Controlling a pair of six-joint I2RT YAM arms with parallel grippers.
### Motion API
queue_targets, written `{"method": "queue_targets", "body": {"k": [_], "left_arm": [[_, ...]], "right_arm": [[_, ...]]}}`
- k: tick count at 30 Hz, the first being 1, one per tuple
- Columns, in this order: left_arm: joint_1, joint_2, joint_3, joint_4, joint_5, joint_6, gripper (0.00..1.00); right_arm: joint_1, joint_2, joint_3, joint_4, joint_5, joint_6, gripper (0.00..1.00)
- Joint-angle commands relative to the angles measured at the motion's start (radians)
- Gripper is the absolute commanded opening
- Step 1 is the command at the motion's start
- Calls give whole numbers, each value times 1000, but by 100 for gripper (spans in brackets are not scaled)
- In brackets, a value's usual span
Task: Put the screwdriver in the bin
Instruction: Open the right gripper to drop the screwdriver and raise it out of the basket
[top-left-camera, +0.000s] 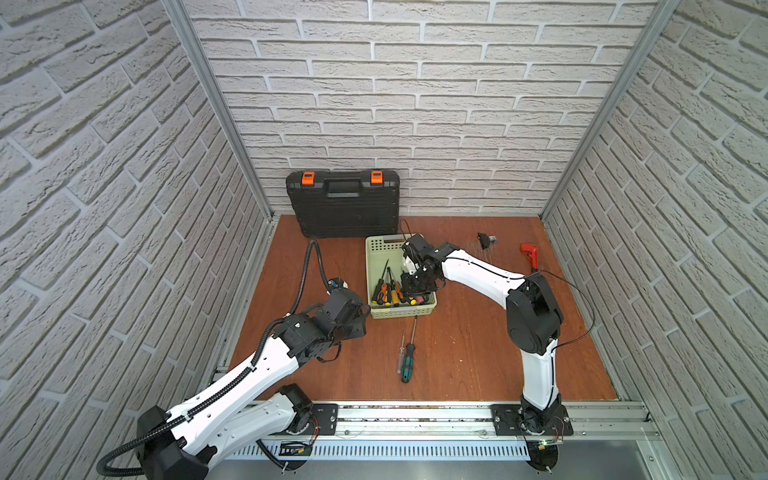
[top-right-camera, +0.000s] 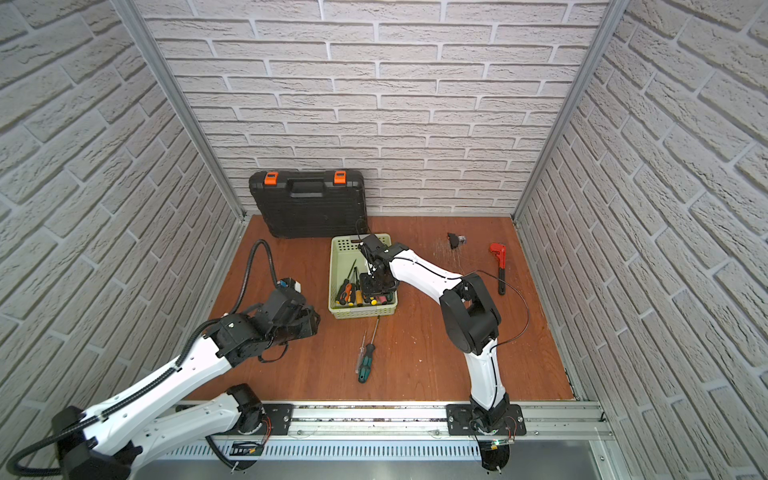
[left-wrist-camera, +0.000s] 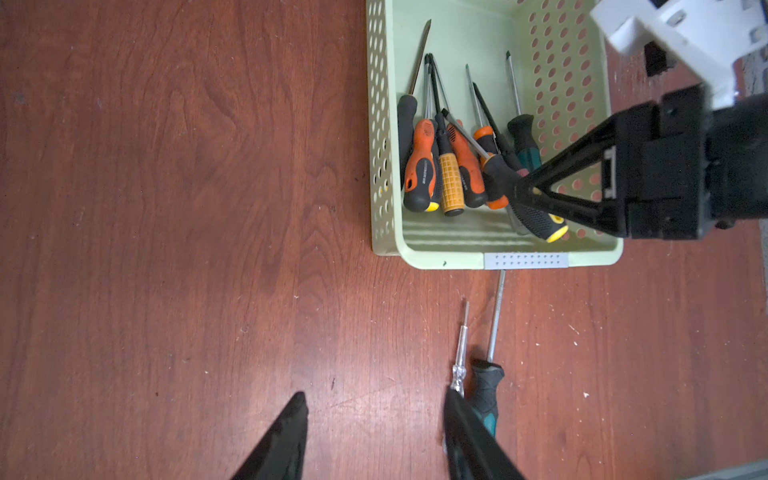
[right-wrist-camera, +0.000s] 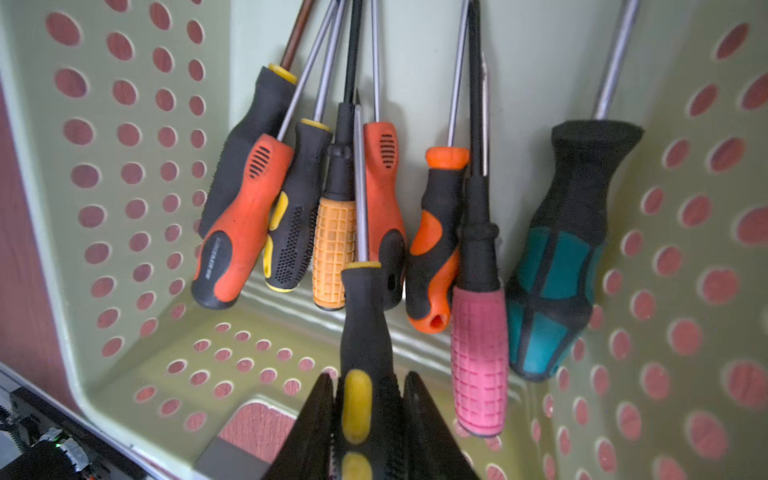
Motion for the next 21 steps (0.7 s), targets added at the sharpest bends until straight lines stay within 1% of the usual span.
{"method": "queue_targets", "body": {"k": [1, 4, 6, 9, 12, 17, 21], "left_arm": [[6, 15, 32, -10, 9, 14, 53], [5, 29, 37, -10, 26, 14, 53], [5, 35, 39, -6, 35, 15, 53], [5, 38, 40, -1, 40, 13, 53], [5, 37, 39, -1, 42, 12, 53], [4, 23, 32, -8, 37, 5, 53], [2, 30, 18, -8, 81, 9, 53]], "right_arm": [[-3, -73, -2, 37, -57, 17, 30], [-4, -77, -12, 51, -92, 30, 30], [-3, -80, -29, 64, -95, 33, 30], [-3, -76, -64, 88, -77, 32, 28], [-3, -53, -57, 88, -55, 22, 28], [-3, -49, -55, 111, -61, 30, 28], [-3, -88, -35, 92, -52, 8, 28]]}}
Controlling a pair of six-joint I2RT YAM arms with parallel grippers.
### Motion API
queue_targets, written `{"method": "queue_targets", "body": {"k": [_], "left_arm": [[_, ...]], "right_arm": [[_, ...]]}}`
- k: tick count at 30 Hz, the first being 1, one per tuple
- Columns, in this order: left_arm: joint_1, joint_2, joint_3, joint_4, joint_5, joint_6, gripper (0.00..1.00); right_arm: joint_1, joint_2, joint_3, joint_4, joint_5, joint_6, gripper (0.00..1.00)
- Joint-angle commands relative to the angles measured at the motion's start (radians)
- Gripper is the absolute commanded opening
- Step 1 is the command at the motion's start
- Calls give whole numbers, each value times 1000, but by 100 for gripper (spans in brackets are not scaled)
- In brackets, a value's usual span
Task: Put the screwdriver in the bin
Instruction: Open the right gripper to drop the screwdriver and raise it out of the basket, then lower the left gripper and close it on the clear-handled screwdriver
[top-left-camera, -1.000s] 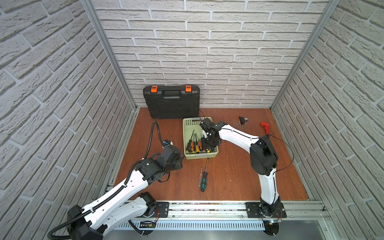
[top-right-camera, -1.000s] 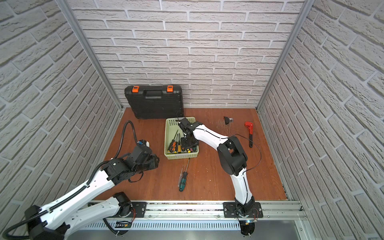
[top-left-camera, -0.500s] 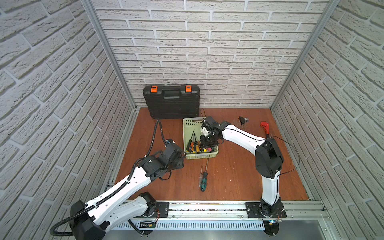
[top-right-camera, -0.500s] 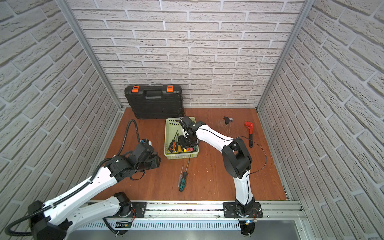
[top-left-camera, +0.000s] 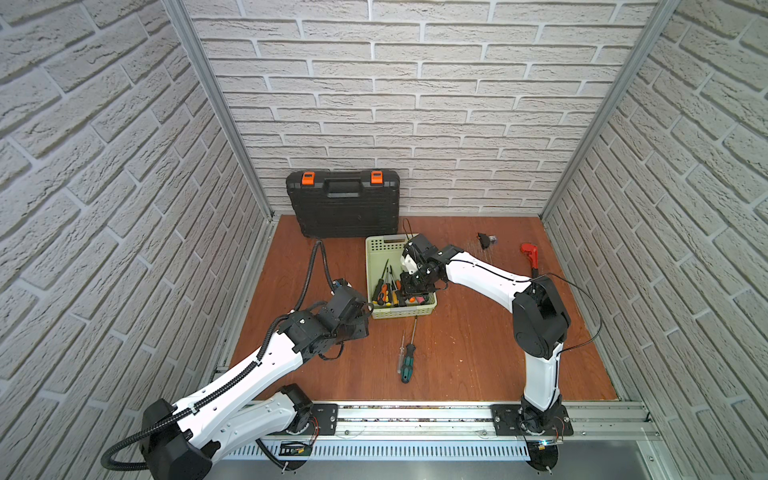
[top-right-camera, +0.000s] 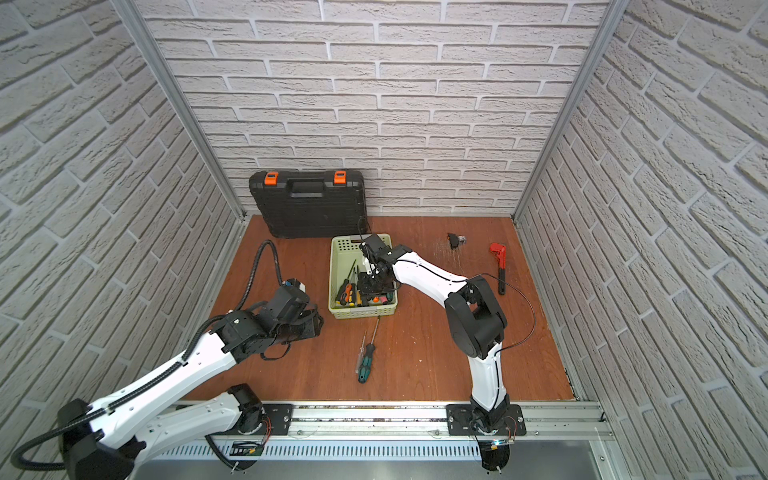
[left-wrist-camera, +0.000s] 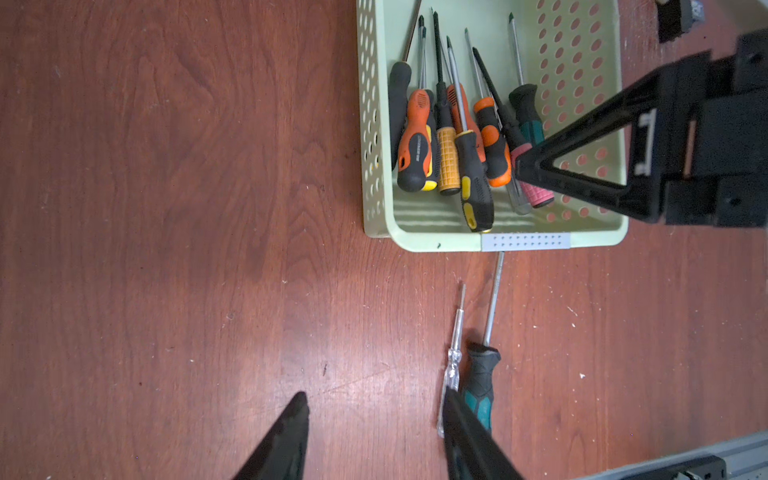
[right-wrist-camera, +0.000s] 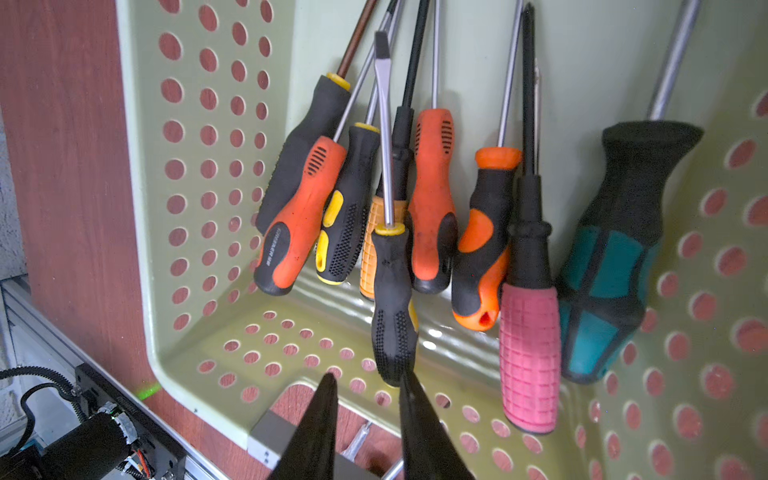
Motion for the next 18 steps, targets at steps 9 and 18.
{"method": "queue_targets", "body": {"k": [9, 18], "left_arm": [[-205, 86, -94, 120, 111, -75, 53], [-333, 350, -35, 231, 48, -30, 52]], "right_arm": [[-3, -284, -62, 35, 26, -40, 29], [-3, -481, -244, 28, 57, -52, 30]]}}
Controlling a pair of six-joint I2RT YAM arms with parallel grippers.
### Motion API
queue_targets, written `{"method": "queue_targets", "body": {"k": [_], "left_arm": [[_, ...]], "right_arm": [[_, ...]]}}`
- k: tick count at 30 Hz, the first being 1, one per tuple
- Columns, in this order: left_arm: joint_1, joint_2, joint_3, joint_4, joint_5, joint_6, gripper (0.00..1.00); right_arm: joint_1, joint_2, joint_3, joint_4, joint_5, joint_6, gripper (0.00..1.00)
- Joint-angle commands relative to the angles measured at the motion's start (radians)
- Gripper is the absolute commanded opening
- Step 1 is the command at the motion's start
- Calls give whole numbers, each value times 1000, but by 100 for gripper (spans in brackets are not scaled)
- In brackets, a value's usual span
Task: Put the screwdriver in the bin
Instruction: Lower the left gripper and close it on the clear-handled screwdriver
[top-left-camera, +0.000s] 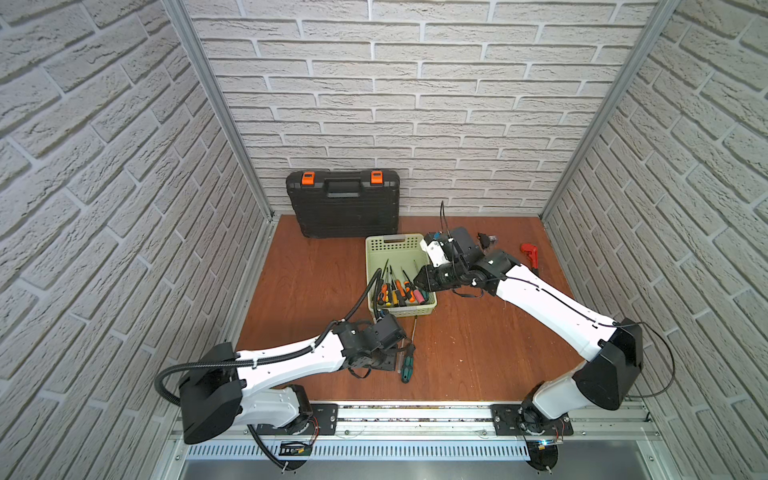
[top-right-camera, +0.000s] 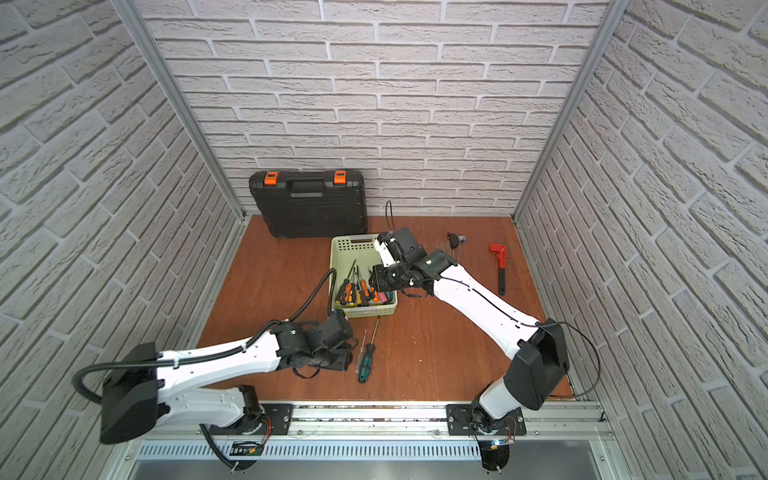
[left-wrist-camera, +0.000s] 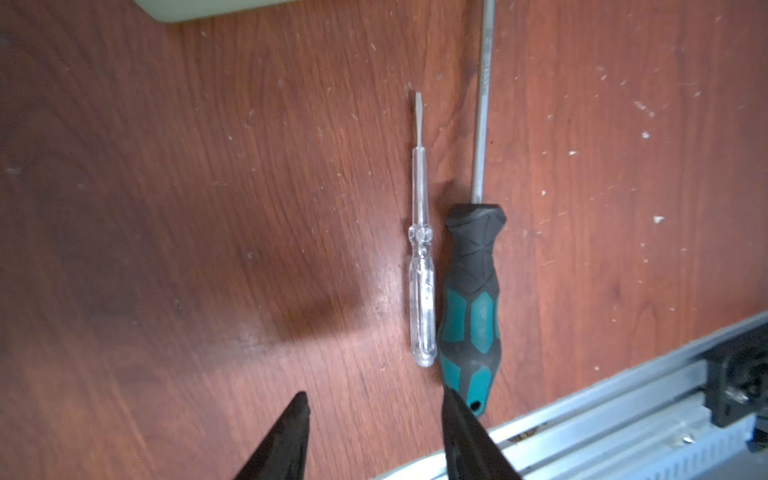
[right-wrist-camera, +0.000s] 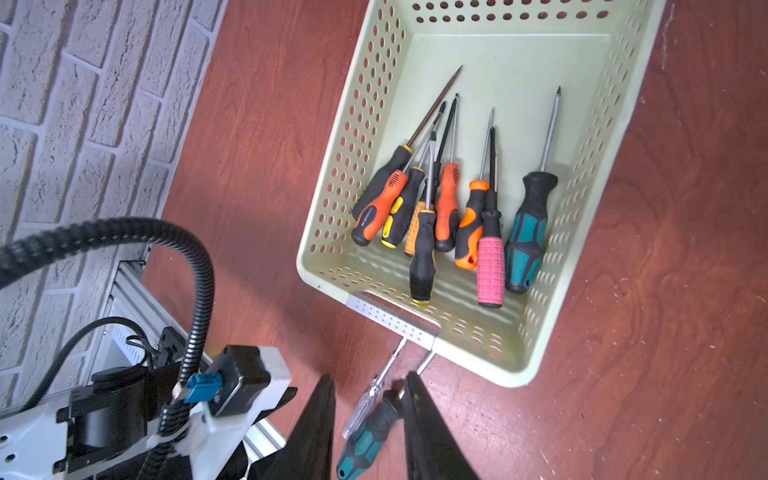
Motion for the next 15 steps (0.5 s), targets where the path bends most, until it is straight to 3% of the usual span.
{"method": "queue_targets", "body": {"k": [1, 15], "left_arm": [[-6, 47, 38, 72, -38, 28, 51], [-9, 192, 69, 103, -7, 47, 49]], "right_arm": [[-3, -32, -53, -12, 27, -21, 30], [-3, -111, -170, 20, 42, -6, 30]]}}
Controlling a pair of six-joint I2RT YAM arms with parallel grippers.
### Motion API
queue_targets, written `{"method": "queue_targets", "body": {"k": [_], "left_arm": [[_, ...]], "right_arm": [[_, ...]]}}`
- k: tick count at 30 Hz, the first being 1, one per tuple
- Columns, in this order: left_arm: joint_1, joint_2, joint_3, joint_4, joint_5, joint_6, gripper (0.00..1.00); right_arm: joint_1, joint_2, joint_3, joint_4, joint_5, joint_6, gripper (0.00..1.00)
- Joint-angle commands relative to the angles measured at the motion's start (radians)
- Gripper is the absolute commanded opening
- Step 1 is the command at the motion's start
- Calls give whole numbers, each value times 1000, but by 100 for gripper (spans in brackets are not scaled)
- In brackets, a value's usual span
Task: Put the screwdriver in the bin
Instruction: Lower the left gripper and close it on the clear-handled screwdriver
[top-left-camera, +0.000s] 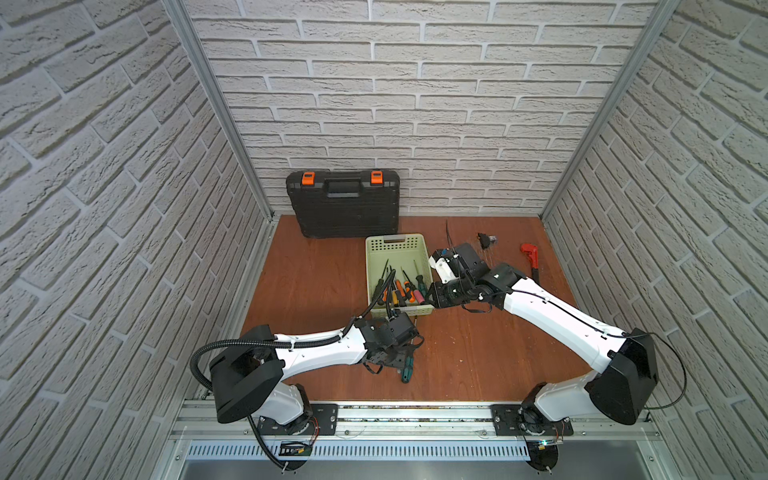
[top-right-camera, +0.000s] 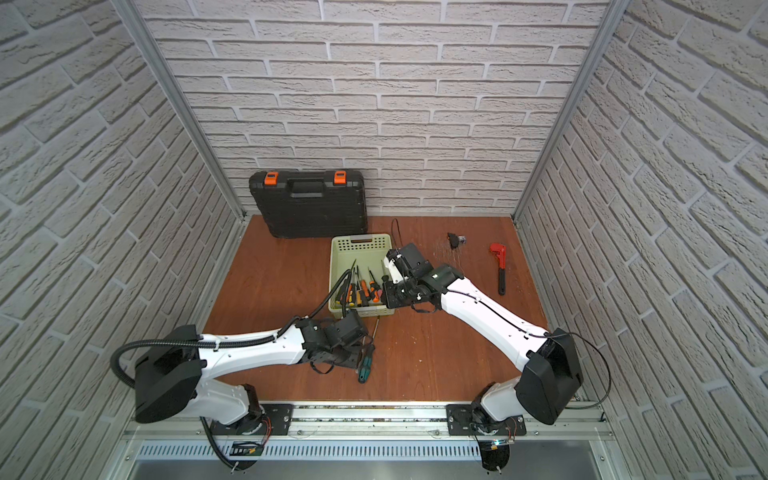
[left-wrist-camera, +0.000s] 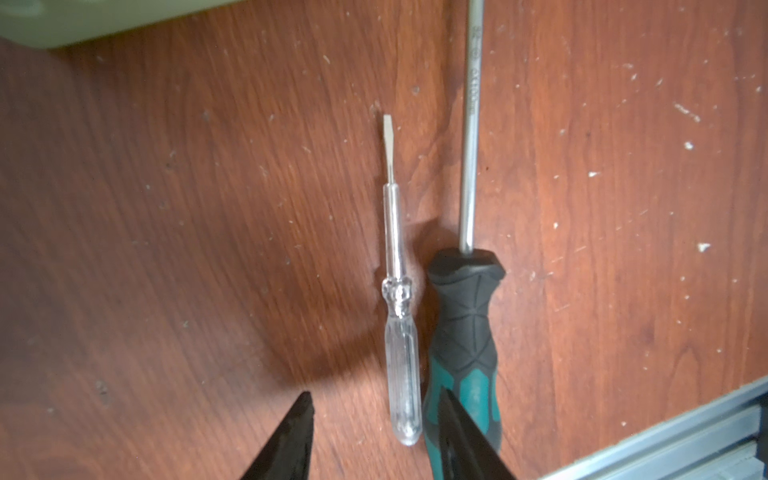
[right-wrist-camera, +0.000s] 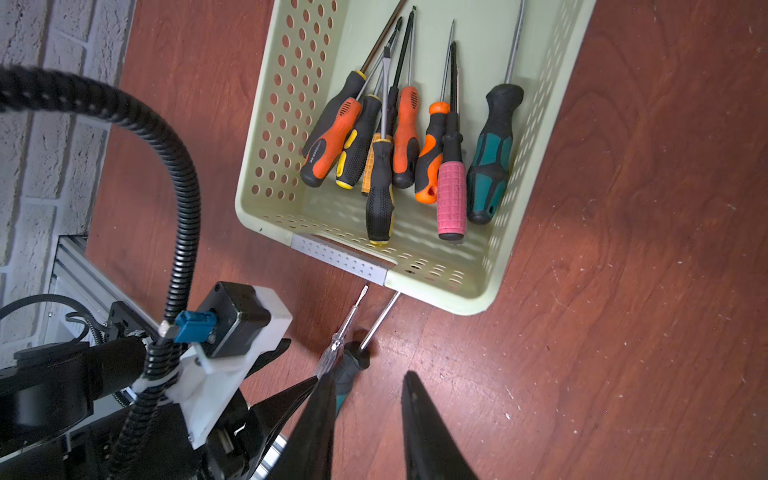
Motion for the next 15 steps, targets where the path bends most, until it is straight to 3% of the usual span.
{"method": "queue_targets", "body": {"k": [1, 15], "left_arm": [[-5, 33, 25, 14, -5, 12, 49], [-7, 114, 50, 5, -18, -4, 46]], "right_arm": [[-3, -36, -19, 30, 12, -1, 29], [-3, -94, -87, 42, 12, 6, 29]]}}
